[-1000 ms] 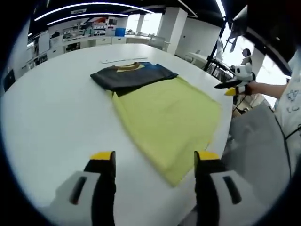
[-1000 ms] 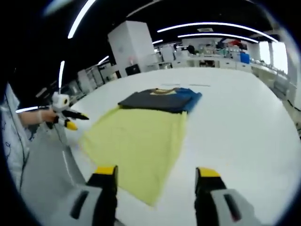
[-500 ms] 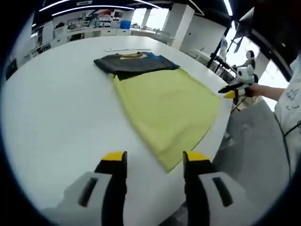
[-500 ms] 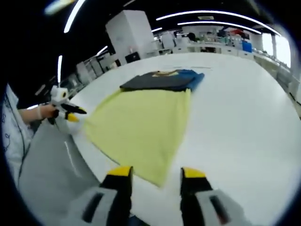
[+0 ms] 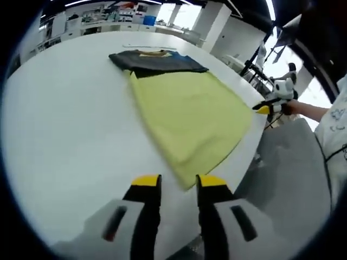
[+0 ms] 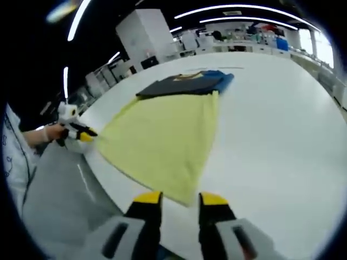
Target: Fold the garment on the visible template until the final outline fits inside the template.
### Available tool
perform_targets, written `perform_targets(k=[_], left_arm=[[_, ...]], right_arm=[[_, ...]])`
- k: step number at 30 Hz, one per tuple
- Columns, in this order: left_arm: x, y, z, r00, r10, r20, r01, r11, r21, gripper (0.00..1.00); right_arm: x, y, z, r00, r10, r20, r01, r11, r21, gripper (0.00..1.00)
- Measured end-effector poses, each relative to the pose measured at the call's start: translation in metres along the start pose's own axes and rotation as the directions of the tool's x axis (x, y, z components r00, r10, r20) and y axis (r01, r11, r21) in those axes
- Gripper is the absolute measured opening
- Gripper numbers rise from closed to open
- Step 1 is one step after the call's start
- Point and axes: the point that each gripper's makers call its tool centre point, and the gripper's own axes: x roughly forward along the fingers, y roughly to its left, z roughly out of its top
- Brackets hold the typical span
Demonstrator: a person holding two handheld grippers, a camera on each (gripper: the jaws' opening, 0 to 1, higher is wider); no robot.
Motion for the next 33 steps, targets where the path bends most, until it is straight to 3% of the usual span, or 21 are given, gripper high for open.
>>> perform_targets(k=[7,13,19,21,24,33], left_arm=[[0.004,-0.016,-0.004,0.999,-0.034,-0.025,0.033,0.999,-0.04,0.09],[0.007,-0.017,-0.004,0.999,-0.025,-0.025,0.024,0.999,-0.049,0.01],[0.006,-0.017,-0.003,1.0,-0.019,-0.016,0.018,0.996,-0.082,0.0],[0.002,-0.019,0.001,1.0,-0.017,-0.014,0.016,0.997,-0.071,0.0],[-0.002,-0.017,0.004,1.0,-0.024,-0.009,0.023,0.996,-0.081,0.0],[-0.017,-0.035,0.006,0.999,-0.046,0.001,0.046,0.994,-0.102,0.0]], right_arm=[[0.001,0.002,-0.004,1.0,0.005,-0.004,-0.005,1.0,0.014,0.2],[0.004,0.001,-0.003,1.0,0.004,-0.002,-0.004,0.999,0.037,0.14],[0.006,-0.001,-0.001,1.0,-0.01,-0.002,0.01,0.998,0.056,0.0],[0.002,0.004,0.009,0.999,0.015,0.04,-0.018,0.996,0.09,0.0],[-0.005,0.002,0.014,0.999,0.019,0.05,-0.024,0.995,0.098,0.0],[-0.023,0.015,0.011,0.996,0.059,0.067,-0.07,0.982,0.176,0.0]])
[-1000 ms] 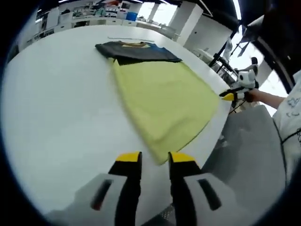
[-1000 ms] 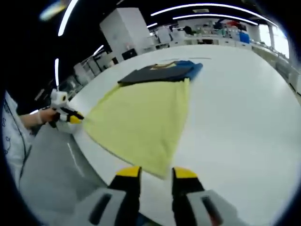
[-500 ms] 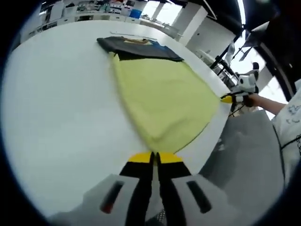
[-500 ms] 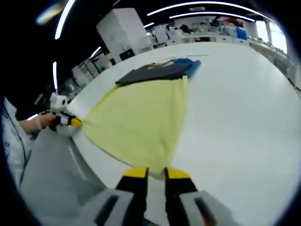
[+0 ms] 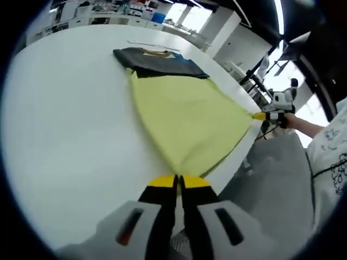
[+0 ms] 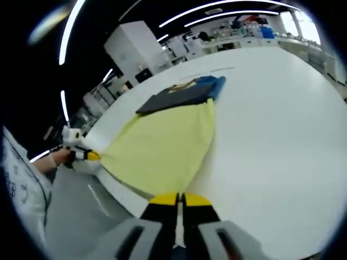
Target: Fold the garment on the visible template until the final outline fits inside the template.
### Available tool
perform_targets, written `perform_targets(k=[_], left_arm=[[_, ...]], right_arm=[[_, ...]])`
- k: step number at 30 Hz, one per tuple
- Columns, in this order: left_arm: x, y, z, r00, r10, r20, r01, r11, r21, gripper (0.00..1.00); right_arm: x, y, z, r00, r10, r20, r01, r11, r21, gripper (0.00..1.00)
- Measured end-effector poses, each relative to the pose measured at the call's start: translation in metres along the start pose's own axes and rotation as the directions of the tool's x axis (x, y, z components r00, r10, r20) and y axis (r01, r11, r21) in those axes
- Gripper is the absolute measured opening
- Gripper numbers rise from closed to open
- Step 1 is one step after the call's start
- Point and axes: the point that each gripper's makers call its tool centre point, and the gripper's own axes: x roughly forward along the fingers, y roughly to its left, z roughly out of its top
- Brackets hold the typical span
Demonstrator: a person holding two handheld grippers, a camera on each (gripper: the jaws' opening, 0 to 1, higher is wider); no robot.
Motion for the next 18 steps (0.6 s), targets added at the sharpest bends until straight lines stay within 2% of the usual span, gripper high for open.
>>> perform_targets(k=[5,10,13,18], left_arm=[[-0.01,-0.001,-0.008,1.0,-0.017,-0.012,0.017,1.0,-0.006,0.0],[-0.025,-0.015,-0.014,0.999,-0.035,-0.011,0.035,0.999,-0.03,0.0],[-0.032,-0.019,-0.021,0.999,-0.049,-0.018,0.048,0.998,-0.05,0.0],[-0.039,-0.031,-0.029,0.996,-0.077,-0.033,0.074,0.993,-0.098,0.0]], right_arm=[[-0.01,0.012,-0.014,1.0,0.021,-0.021,-0.021,1.0,0.018,0.0],[-0.023,0.021,-0.02,0.999,0.038,-0.025,-0.037,0.998,0.04,0.0],[-0.028,0.035,-0.024,0.999,0.043,-0.031,-0.041,0.998,0.045,0.0],[-0.04,0.039,-0.029,0.998,0.055,-0.03,-0.052,0.995,0.081,0.0]])
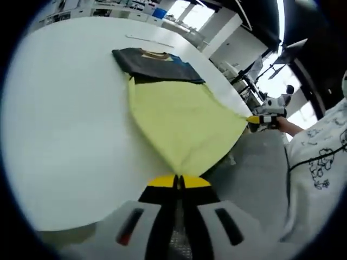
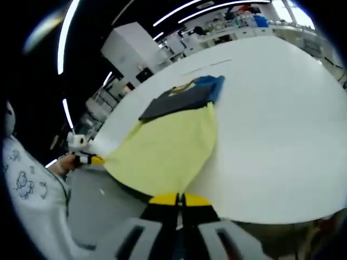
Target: Fold the garment on the visible template until the final outline fits inside the template.
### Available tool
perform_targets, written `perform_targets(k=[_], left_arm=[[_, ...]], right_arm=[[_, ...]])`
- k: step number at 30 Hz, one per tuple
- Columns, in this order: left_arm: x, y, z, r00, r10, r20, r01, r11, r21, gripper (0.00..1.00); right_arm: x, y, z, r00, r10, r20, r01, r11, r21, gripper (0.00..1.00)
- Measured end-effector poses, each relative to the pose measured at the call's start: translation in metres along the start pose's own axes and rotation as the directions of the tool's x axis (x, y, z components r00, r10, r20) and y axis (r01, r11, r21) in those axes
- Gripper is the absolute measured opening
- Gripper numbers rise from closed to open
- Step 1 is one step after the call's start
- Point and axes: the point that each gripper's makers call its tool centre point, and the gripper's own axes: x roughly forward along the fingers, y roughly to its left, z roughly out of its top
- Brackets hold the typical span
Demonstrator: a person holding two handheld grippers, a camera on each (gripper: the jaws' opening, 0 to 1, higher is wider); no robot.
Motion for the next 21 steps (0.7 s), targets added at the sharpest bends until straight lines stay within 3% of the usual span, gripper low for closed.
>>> perform_targets(k=[11,17,21], left_arm=[[-0.004,-0.006,-0.009,0.998,-0.041,-0.044,0.039,0.998,-0.045,0.0],[-0.01,-0.006,0.012,0.997,-0.072,0.001,0.072,0.996,-0.049,0.0],[-0.018,-0.003,0.038,0.994,-0.092,0.057,0.096,0.993,-0.065,0.0]], right_arm=[[-0.011,0.0,0.003,1.0,0.009,0.014,-0.01,0.999,0.034,0.0],[-0.014,-0.001,0.022,0.999,0.023,0.037,-0.024,0.999,0.022,0.0],[-0.016,0.002,0.051,0.994,0.043,0.102,-0.046,0.999,0.027,0.0]])
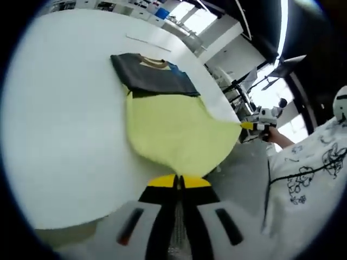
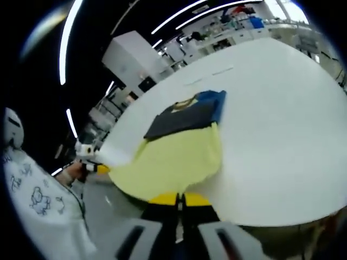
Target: Fold the garment on the visible template until the final outline fits inside the template.
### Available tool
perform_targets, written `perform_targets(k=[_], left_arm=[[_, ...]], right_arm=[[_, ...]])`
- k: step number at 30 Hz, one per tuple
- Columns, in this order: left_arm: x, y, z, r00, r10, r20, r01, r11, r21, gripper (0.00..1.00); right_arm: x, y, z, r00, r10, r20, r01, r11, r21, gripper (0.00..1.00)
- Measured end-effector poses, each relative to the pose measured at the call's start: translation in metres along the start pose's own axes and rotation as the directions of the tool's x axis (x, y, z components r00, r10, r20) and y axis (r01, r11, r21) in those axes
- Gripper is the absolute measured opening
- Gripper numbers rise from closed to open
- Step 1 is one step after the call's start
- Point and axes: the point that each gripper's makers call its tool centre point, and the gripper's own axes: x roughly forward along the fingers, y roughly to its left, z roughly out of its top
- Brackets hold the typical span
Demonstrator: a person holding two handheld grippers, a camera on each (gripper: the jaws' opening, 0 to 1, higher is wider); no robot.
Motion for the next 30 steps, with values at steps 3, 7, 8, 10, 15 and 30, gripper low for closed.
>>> perform_targets(k=[3,7,8,10,15,30], left_arm=[[-0.003,-0.004,0.027,0.999,-0.017,0.049,0.016,1.0,0.012,0.0],[-0.001,-0.011,0.059,0.993,-0.037,0.116,0.034,0.999,0.034,0.0],[0.0,-0.011,0.068,0.99,-0.048,0.135,0.045,0.999,0.029,0.0],[0.003,-0.012,0.088,0.98,-0.064,0.189,0.062,0.998,0.017,0.0],[0.006,-0.006,0.132,0.956,-0.076,0.284,0.079,0.997,0.002,0.0],[0.021,0.036,0.237,0.893,-0.026,0.449,0.023,1.0,0.011,0.0]], right_arm=[[0.002,0.0,0.029,0.998,0.008,0.064,-0.006,1.0,-0.024,0.0],[0.007,0.006,0.06,0.992,0.023,0.127,-0.018,0.999,-0.041,0.0],[0.009,0.008,0.07,0.989,0.03,0.145,-0.023,0.999,-0.049,0.0],[0.012,0.01,0.082,0.986,0.03,0.162,-0.021,0.998,-0.057,0.0],[0.021,0.011,0.122,0.973,0.037,0.227,-0.02,0.997,-0.08,0.0],[0.07,0.001,0.218,0.935,0.012,0.355,0.046,0.987,-0.154,0.0]])
